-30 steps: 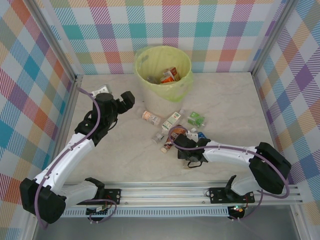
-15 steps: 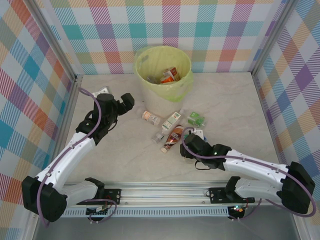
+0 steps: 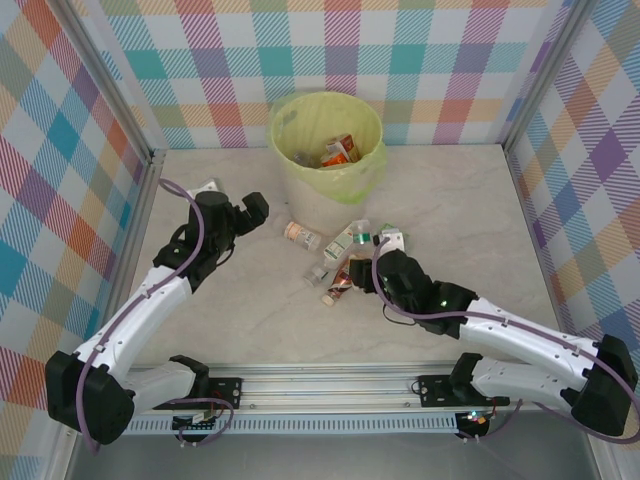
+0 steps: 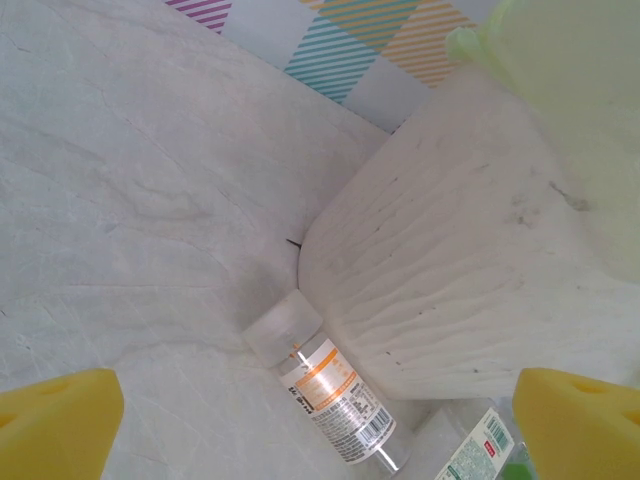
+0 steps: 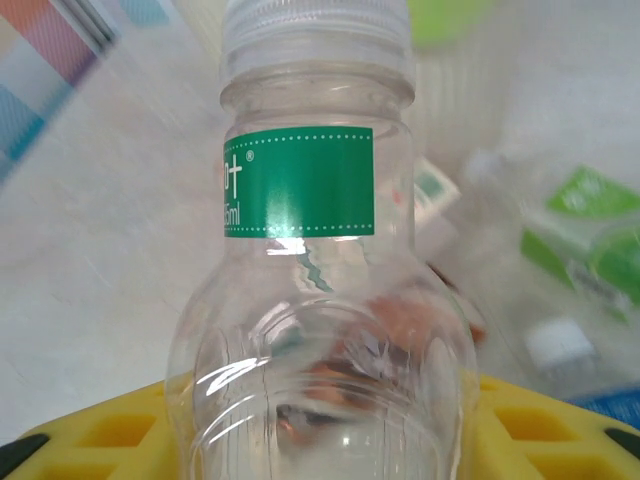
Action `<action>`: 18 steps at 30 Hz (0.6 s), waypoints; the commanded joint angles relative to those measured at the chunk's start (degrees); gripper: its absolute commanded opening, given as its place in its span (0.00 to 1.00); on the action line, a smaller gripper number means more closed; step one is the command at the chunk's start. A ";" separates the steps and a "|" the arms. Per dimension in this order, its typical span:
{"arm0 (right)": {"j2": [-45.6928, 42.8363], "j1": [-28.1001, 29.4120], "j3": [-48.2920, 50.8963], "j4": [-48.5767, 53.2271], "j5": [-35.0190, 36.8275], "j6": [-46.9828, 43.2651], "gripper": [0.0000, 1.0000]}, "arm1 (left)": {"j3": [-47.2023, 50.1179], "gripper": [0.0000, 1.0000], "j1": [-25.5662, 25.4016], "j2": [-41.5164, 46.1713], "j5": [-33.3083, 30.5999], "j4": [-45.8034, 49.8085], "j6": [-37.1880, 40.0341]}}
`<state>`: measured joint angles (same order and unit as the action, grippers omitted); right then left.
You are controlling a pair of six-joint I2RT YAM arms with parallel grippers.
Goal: Put the plastic bottles in the bin
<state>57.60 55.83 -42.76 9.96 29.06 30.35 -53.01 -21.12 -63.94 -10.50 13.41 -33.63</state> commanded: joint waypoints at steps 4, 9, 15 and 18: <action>5.35 -2.39 -10.14 -16.27 -2.08 -9.86 0.44 | 1.23 1.00 0.73 2.53 0.38 0.35 1.61; 11.05 -7.44 -17.37 -20.82 -10.22 -12.46 0.45 | 1.37 1.00 0.82 3.54 1.86 1.18 1.66; 19.23 -13.71 -29.77 -16.28 -17.38 -14.87 0.45 | 2.11 1.00 0.99 5.44 0.63 1.99 1.42; 23.54 -17.21 -34.68 -15.07 -20.98 -14.33 0.45 | 3.04 1.00 1.09 7.07 -0.35 2.02 1.21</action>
<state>78.43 41.17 -73.01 -5.02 13.67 17.26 -51.16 -20.86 -59.00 -9.74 14.90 -33.19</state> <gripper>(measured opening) 0.516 0.997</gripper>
